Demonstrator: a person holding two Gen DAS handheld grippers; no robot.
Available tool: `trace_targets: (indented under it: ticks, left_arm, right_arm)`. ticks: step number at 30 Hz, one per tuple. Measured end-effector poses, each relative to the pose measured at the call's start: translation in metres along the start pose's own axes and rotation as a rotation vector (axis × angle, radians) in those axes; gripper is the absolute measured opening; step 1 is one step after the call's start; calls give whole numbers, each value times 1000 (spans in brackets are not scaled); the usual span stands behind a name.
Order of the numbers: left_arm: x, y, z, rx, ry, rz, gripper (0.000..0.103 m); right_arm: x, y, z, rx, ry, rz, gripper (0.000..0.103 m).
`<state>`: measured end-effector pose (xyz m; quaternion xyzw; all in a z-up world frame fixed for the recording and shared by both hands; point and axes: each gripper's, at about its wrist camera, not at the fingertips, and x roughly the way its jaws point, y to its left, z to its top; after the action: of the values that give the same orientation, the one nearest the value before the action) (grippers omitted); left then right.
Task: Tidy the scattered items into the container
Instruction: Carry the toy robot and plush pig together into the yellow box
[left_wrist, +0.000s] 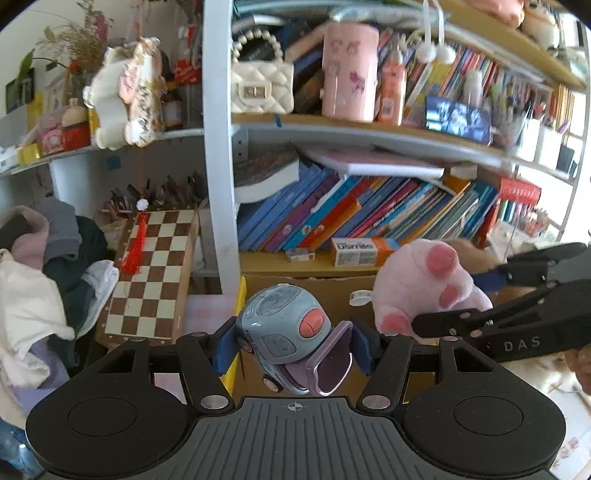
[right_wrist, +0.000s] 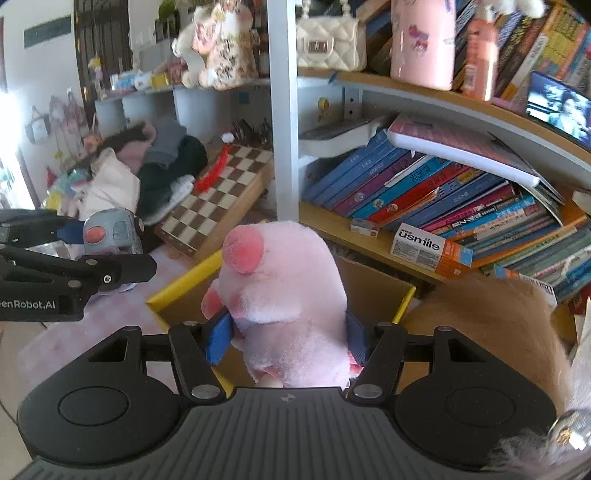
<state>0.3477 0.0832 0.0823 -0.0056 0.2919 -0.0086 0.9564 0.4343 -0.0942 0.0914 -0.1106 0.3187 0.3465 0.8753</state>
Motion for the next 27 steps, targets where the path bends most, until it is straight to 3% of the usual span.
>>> trace_targets:
  ticks: [9, 27]
  left_arm:
    - [70, -1, -4, 31, 119, -26, 60]
    - [152, -20, -13, 249, 359, -31, 60]
  right_arm:
    - [71, -17, 10, -83, 110, 7, 60]
    - [160, -51, 2, -179, 301, -9, 60]
